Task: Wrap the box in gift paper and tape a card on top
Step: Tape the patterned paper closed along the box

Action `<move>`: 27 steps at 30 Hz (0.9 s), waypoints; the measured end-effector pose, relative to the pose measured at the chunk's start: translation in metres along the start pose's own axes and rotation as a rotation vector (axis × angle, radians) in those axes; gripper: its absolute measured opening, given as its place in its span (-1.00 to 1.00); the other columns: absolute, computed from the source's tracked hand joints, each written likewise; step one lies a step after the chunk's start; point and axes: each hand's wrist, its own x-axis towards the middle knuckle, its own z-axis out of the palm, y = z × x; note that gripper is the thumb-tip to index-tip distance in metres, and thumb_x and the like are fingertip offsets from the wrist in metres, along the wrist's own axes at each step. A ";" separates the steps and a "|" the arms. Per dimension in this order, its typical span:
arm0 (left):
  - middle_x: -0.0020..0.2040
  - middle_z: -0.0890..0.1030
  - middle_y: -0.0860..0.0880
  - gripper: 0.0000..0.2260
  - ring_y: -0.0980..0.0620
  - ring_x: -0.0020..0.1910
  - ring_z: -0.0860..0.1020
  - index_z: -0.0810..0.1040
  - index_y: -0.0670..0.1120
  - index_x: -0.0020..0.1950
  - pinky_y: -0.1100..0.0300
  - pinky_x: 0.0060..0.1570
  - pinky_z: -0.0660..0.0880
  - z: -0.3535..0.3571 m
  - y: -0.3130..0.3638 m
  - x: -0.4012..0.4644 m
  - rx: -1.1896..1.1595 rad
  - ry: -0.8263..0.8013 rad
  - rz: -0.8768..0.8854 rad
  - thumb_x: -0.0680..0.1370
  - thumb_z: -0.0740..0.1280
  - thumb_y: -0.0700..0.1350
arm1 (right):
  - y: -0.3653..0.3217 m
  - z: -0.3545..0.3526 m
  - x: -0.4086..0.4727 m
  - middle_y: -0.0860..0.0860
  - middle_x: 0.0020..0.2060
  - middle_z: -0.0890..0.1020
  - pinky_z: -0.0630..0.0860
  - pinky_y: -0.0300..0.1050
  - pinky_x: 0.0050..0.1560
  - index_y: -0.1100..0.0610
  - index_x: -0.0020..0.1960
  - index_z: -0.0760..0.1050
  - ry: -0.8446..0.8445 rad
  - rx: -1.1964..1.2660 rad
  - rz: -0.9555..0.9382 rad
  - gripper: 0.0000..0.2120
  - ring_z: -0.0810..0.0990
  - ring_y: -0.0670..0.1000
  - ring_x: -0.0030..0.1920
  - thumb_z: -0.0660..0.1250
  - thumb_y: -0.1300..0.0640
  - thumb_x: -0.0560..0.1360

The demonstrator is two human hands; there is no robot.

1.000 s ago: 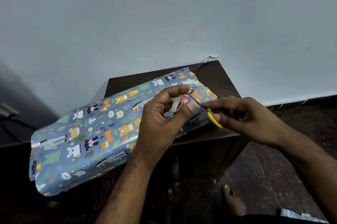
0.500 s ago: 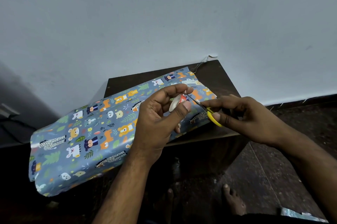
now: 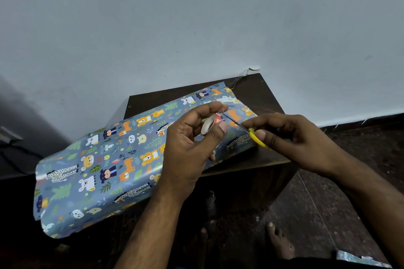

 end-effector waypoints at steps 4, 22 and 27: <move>0.16 0.71 0.05 -0.76 -0.11 -0.04 0.66 0.65 -0.07 0.24 0.18 -0.48 0.50 0.006 -0.004 0.000 0.022 0.047 0.041 0.58 0.42 -0.26 | -0.001 -0.001 0.000 -0.06 -0.06 0.69 0.57 -0.02 -0.01 -0.14 0.22 0.65 0.098 -0.067 -0.018 -0.74 0.62 0.05 -0.03 0.34 -0.07 0.56; 0.08 0.71 0.04 -0.69 -0.20 -0.09 0.60 0.64 -0.06 0.29 0.22 -0.47 0.50 0.017 -0.001 0.001 -0.145 0.127 -0.005 0.54 0.42 -0.17 | -0.007 -0.004 -0.005 -0.30 -0.14 0.64 0.35 -0.42 -0.19 -0.07 0.10 0.67 0.195 -0.262 -0.004 -0.86 0.51 -0.17 -0.17 0.36 0.07 0.62; 0.11 0.71 0.02 -0.69 -0.12 -0.20 0.56 0.65 -0.04 0.28 0.18 -0.47 0.52 0.018 -0.005 0.000 -0.093 0.074 0.004 0.56 0.42 -0.28 | 0.005 -0.007 -0.001 -0.18 -0.17 0.62 0.46 -0.05 -0.16 -0.08 0.16 0.57 0.369 -0.489 0.191 -0.85 0.54 -0.10 -0.17 0.33 0.01 0.61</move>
